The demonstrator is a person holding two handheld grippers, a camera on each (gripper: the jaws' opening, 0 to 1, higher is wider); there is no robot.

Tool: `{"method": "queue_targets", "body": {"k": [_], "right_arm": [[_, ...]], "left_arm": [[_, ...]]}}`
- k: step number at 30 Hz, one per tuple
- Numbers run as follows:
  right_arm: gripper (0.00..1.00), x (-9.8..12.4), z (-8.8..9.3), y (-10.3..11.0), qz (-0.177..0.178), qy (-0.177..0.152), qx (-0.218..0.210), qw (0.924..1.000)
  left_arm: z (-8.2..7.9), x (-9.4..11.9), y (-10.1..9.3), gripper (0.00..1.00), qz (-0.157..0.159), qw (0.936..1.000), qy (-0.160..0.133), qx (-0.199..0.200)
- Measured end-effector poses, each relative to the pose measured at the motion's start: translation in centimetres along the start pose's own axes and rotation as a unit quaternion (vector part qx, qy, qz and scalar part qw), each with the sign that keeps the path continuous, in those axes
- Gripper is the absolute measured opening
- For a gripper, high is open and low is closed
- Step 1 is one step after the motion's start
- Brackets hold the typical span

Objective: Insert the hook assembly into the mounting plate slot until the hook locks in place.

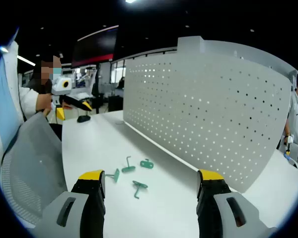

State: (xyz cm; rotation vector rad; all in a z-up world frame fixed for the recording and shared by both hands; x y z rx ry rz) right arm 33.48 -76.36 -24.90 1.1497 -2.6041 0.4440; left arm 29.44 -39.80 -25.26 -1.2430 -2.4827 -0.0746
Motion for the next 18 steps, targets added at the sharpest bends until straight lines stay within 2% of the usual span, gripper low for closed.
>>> {"method": "queue_targets", "body": {"k": [18], "right_arm": [[0.76,-0.19,0.1,0.39,-0.001,-0.002,-0.002,1.0]], "left_arm": [[-0.04,0.06,-0.12,0.79,0.002,1.0,0.003,-0.003]]}}
Point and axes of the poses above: the point that each gripper's makers call its tool centre point, and the gripper's own axes: x roughly backward along the fingers, y roughly to its left, z roughly out of its underside, the point moved 6 cm from there along x, roughly backward along the fingers, and after that the axes turned 3 degrees about x, right-handed, at the moved point
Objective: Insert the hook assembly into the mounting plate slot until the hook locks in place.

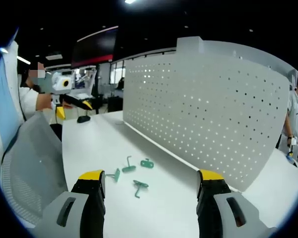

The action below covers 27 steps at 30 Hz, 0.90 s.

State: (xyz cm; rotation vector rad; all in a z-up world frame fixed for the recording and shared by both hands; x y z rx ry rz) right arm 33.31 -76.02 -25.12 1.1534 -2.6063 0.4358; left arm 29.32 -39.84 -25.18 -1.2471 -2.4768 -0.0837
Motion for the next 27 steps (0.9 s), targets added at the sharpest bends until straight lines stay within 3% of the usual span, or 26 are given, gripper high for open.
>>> {"method": "queue_targets", "body": {"k": [27], "right_arm": [[0.76,-0.68,-0.1,0.55,-0.01,0.005,0.001,0.9999]], "left_arm": [[-0.31,-0.18,0.37,0.78,0.002,1.0,-0.007,-0.001]]}}
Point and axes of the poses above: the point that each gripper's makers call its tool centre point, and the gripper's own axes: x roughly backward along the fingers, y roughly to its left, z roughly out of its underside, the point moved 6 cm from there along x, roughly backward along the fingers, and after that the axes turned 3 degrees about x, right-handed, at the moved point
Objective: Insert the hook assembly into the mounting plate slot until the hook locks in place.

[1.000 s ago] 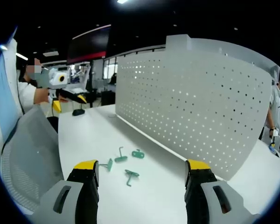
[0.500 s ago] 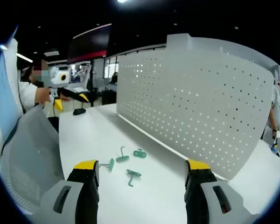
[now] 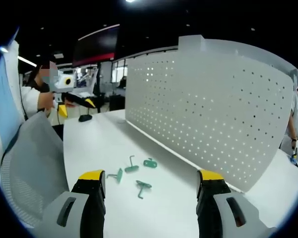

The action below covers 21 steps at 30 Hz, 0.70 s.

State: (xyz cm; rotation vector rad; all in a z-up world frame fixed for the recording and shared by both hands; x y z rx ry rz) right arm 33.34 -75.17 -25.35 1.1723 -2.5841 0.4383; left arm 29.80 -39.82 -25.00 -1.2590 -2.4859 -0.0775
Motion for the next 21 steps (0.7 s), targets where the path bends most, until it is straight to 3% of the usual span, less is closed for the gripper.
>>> {"method": "queue_targets", "body": {"k": [21], "right_arm": [[0.75,-0.5,0.4,1.3,-0.019,0.005,0.002,0.9998]], "left_arm": [[0.0,-0.1,-0.5,0.78,0.002,1.0,0.0,0.002]]}}
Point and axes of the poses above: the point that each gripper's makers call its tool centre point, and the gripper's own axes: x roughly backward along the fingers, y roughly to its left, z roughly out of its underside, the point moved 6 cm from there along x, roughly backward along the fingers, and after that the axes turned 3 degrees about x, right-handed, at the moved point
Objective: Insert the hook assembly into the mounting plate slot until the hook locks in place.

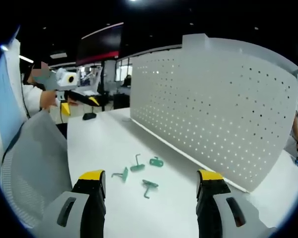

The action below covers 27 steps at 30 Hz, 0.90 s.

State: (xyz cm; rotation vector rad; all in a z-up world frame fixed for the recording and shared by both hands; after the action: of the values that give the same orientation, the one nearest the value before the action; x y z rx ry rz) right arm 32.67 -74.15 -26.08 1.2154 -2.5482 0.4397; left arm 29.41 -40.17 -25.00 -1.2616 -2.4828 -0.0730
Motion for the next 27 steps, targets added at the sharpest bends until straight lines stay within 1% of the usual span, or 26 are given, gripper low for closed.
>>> {"method": "queue_targets", "body": {"k": [10,16,20,23,27], "right_arm": [[0.75,-0.5,0.6,0.7,-0.005,0.001,-0.009,0.9999],[0.71,-1.1,1.1,1.3,-0.014,0.007,-0.016,0.9997],[0.69,-1.7,1.3,1.6,-0.025,0.004,-0.021,0.9995],[0.66,-2.6,1.5,2.4,-0.041,0.012,-0.026,0.9988],[0.61,-3.4,1.7,3.2,-0.055,0.012,-0.032,0.9979]], "left_arm": [[0.2,0.3,0.1,0.78,-0.001,1.0,0.002,0.001],[-0.2,0.0,0.2,0.77,0.001,1.0,-0.007,0.001],[-0.2,0.0,0.1,0.77,0.003,1.0,-0.008,0.0],[0.0,0.0,0.2,0.77,0.002,1.0,-0.009,0.002],[0.1,0.1,0.2,0.77,0.001,0.9999,-0.01,0.005]]}}
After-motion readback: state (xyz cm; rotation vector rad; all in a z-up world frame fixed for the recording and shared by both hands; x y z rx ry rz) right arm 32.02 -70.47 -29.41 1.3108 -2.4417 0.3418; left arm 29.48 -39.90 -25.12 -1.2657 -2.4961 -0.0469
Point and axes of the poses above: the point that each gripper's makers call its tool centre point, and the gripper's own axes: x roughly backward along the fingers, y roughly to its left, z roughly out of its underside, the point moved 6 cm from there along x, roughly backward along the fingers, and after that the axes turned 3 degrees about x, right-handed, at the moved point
